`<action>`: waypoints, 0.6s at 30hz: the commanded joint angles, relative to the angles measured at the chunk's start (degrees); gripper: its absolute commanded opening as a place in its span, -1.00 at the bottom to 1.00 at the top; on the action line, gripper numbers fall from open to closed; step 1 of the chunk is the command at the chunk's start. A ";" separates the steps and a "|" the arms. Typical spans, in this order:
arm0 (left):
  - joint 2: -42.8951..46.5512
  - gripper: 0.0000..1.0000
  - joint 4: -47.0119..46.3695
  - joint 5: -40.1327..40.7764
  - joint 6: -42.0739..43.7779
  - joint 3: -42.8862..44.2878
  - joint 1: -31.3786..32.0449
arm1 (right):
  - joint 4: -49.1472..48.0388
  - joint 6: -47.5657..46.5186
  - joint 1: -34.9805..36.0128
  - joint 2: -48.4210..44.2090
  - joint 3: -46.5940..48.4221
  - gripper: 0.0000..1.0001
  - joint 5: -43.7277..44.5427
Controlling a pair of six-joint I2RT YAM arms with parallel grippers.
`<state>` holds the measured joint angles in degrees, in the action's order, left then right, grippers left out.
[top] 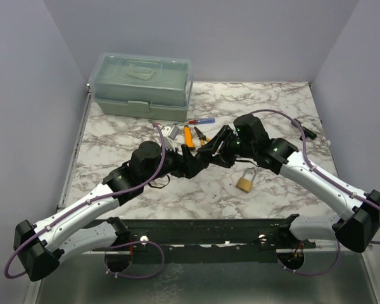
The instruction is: Unlock with the key
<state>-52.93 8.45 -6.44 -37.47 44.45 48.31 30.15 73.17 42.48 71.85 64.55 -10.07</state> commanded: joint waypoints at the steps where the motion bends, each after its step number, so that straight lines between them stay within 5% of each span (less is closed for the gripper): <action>1: -0.68 0.43 -3.09 1.28 -0.66 -0.14 -0.47 | -1.49 -2.63 0.67 0.07 3.03 -0.99 -2.76; 18: -1.54 -0.04 -5.16 3.96 -4.11 -1.71 -1.73 | -2.26 -6.84 2.06 1.06 4.70 -0.99 -4.04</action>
<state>-53.58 4.73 -3.75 -40.42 43.81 47.09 31.35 67.33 43.72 73.21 66.48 -11.27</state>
